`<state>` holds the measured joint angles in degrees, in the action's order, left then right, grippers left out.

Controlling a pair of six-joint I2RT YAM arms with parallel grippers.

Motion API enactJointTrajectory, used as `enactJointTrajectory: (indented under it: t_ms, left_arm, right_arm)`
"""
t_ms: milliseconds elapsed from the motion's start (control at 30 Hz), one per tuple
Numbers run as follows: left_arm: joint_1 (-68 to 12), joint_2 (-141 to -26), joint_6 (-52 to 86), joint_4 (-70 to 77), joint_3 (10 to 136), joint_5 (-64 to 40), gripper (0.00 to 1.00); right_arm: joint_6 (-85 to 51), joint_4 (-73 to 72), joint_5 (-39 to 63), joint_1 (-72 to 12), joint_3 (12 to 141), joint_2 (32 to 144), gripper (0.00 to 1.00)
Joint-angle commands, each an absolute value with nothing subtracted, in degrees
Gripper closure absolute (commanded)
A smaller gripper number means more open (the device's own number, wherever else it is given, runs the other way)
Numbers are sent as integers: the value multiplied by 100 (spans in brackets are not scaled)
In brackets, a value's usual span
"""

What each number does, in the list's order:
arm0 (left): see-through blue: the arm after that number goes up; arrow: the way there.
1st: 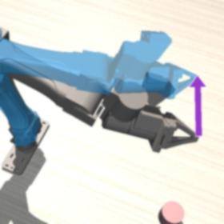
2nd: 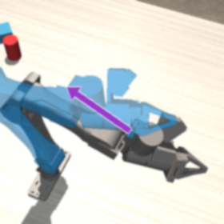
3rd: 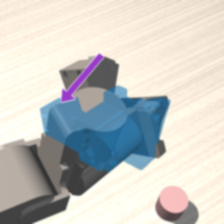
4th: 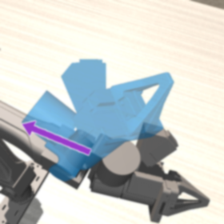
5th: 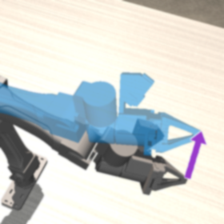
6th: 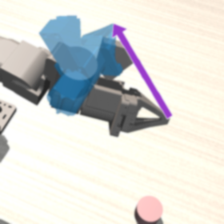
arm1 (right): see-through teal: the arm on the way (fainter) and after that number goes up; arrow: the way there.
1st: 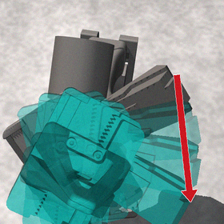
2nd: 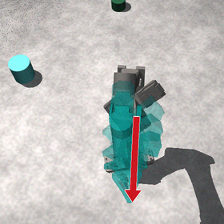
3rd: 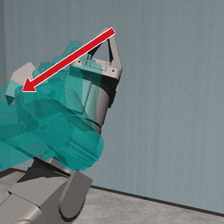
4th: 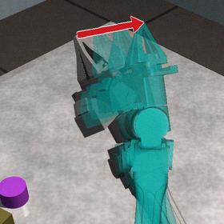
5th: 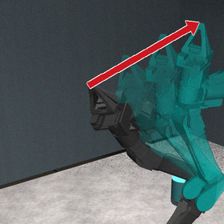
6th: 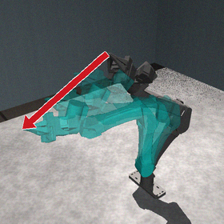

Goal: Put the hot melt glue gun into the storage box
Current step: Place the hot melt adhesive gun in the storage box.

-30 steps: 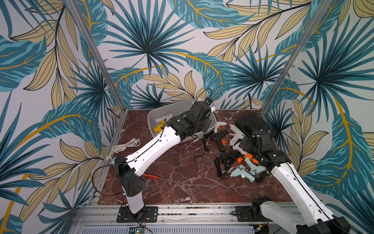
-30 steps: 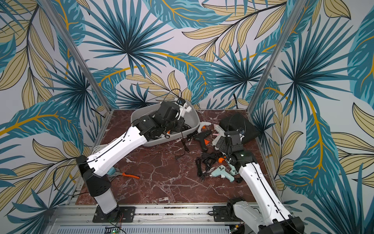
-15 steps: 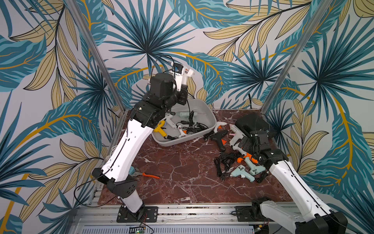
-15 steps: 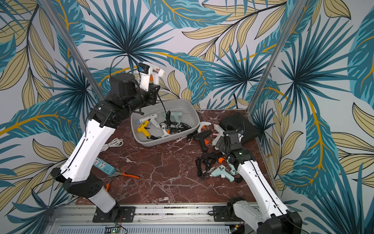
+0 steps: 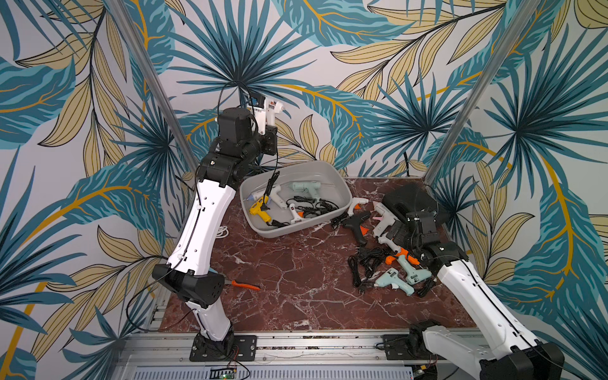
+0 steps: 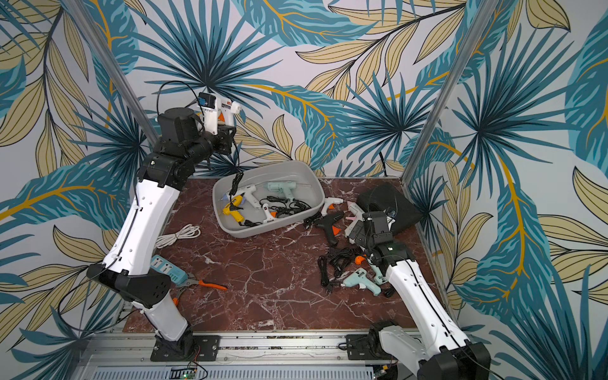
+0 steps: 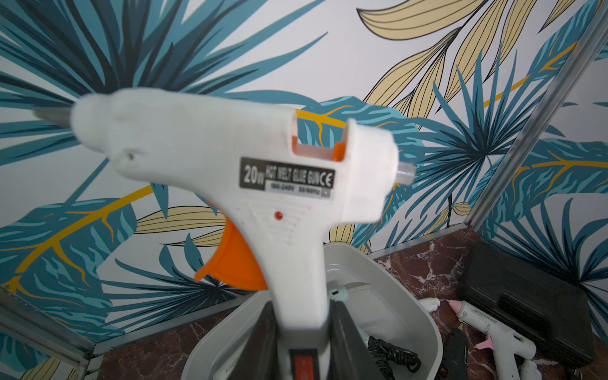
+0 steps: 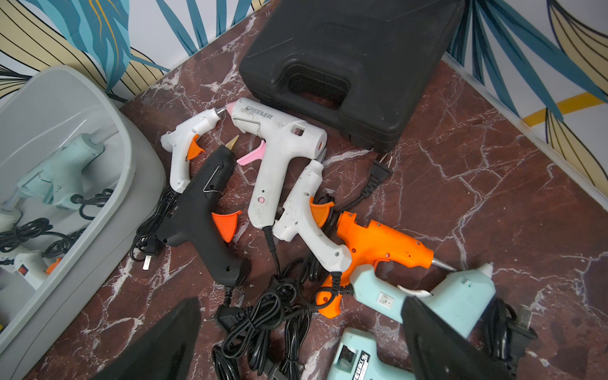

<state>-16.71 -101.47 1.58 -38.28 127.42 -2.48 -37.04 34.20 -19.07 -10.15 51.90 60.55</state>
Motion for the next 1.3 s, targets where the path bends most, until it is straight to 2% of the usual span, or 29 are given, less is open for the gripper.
enactJointTrajectory:
  t_ms: [0, 233, 633, 1033, 1267]
  left_arm:
    - [-1656, -10213, 35, -3551, 12411, -437, 100]
    - [-1661, -10500, -142, -3586, 11612, 89, 100]
    - [-1803, -12042, -943, -4829, 12413, 739, 100]
    - [-1815, -13288, -1047, -5102, 13142, 16, 100]
    - [-1817, -13637, -977, -5212, 13175, -259, 100]
  right_arm:
    - [-3780, 3367, -1813, -1011, 5080, 6001, 1]
    - [-3779, 3361, -1768, -1003, 5098, 6032, 0]
    - [-3814, 3298, -1645, -1012, 5093, 6165, 0]
    - [-3836, 3322, -1617, -1011, 5049, 6167, 0]
    - [-3832, 3465, -1732, -1005, 5071, 6178, 1]
